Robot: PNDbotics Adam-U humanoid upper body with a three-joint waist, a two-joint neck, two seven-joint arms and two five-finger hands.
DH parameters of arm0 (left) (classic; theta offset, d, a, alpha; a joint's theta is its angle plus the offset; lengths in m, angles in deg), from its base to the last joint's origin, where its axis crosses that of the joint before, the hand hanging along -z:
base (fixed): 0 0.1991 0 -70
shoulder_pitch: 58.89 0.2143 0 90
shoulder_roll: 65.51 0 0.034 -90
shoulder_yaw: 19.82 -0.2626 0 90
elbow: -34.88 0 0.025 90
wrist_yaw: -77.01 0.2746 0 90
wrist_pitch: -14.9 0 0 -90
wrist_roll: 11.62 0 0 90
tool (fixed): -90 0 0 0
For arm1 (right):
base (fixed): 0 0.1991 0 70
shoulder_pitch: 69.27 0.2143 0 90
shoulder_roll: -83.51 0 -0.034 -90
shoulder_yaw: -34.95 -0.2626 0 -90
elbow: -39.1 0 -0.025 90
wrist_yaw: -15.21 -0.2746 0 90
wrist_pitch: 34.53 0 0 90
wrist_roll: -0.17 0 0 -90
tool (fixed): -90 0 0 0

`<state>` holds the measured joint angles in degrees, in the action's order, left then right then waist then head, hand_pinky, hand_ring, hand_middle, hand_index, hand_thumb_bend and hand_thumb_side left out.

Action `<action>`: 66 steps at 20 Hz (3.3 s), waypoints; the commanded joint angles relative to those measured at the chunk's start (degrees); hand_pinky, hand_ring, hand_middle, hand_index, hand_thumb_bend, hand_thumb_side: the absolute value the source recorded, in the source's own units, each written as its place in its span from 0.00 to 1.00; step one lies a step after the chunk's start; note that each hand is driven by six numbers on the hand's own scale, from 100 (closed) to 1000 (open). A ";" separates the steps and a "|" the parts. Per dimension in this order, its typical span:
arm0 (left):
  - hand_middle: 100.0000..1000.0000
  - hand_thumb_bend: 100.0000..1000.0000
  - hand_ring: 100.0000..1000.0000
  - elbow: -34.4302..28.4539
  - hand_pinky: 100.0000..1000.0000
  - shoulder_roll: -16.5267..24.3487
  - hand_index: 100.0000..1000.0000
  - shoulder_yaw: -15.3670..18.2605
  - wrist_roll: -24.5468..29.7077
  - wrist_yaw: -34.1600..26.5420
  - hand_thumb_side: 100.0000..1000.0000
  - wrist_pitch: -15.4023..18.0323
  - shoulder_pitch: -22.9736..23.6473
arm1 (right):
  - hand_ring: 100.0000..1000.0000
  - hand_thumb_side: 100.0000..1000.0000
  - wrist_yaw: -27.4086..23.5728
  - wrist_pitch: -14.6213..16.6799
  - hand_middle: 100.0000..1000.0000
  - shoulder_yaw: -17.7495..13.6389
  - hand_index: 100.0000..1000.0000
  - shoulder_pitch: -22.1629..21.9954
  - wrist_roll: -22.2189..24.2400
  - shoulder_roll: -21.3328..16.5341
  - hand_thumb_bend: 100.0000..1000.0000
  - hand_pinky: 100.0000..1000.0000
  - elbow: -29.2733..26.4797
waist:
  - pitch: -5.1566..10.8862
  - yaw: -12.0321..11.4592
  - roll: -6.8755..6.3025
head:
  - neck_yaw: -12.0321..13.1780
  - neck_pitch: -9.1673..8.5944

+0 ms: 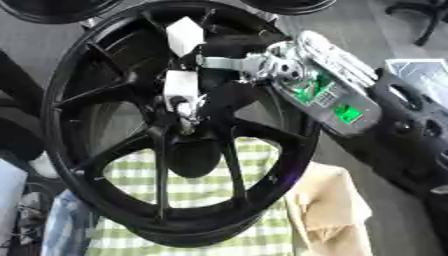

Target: Pull the pin out of the wheel hub.

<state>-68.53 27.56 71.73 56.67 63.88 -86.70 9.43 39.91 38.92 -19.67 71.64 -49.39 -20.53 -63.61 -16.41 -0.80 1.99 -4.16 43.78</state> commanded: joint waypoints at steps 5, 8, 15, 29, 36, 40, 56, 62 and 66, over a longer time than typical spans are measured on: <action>0.58 0.00 0.60 -0.69 0.68 0.54 0.66 0.03 0.35 -0.01 0.78 -0.01 -0.66 | 0.70 0.57 -3.47 -4.75 0.46 -0.91 0.71 1.24 -3.97 -0.77 0.00 0.79 -1.91 | 0.82 -0.07 -0.08 | -0.10 0.34; 0.58 0.00 0.60 -0.68 0.68 0.52 0.66 0.05 0.35 0.00 0.78 -0.03 -0.66 | 0.67 0.52 -5.14 -6.57 0.41 -0.98 0.65 1.43 -5.69 -0.94 0.00 0.77 -2.92 | 0.86 -0.10 -0.06 | -0.18 0.34; 0.58 0.00 0.61 -0.57 0.68 0.56 0.66 0.07 0.28 0.02 0.78 -0.15 -0.62 | 0.54 0.37 -8.70 -9.65 0.30 -1.82 0.54 1.43 -7.31 -1.30 0.00 0.70 -4.81 | 0.92 0.10 -0.07 | -0.30 0.34; 0.58 0.00 0.61 -0.64 0.68 0.65 0.66 0.58 -0.16 0.00 0.79 -0.06 -0.42 | 0.48 0.25 -26.99 -11.32 0.25 -16.06 0.50 -2.61 -16.77 -6.72 0.00 0.69 -11.88 | 0.87 1.08 -0.30 | 0.45 0.02; 0.58 0.00 0.61 -0.78 0.68 0.67 0.66 1.17 -0.74 -0.01 0.79 0.10 -0.35 | 0.48 0.33 -38.69 -9.24 0.25 -31.54 0.51 -15.54 -33.39 -12.70 0.00 0.69 -11.88 | 0.44 2.03 -0.71 | 1.97 -0.78; 0.58 0.00 0.61 -0.86 0.68 0.75 0.66 1.45 -0.99 0.00 0.79 0.17 -0.32 | 0.48 0.36 -42.71 -8.93 0.25 -39.99 0.51 -24.98 -44.10 -14.80 0.00 0.70 -11.88 | 0.13 2.59 -0.98 | 2.84 -1.23; 0.58 0.00 0.61 -1.03 0.68 0.85 0.66 1.99 -1.55 -0.08 0.79 0.23 -0.46 | 0.88 0.07 -25.31 -11.47 0.77 -54.44 0.94 -49.66 -54.67 -6.35 0.00 0.92 -2.14 | -0.59 3.67 -1.69 | 4.51 -1.86; 0.58 0.00 0.61 -1.03 0.68 0.69 0.66 1.94 -1.45 -0.16 0.78 0.17 -0.58 | 0.90 0.11 -25.18 -13.52 0.79 -54.19 0.97 -49.73 -57.11 -5.52 0.00 0.94 0.02 | -0.59 3.43 -1.67 | 4.54 -1.77; 0.58 0.00 0.61 -1.02 0.68 0.71 0.66 1.92 -1.43 -0.20 0.79 0.16 -0.56 | 0.87 0.00 -26.67 -14.02 0.77 -54.14 0.96 -49.39 -58.71 -5.43 0.00 0.90 -0.22 | -0.57 3.42 -1.63 | 4.67 -1.79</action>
<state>-68.55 27.15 73.18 55.31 63.81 -86.50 9.45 13.77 25.07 -73.26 21.84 -107.39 -24.56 -63.40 -17.79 2.65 0.21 0.42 42.62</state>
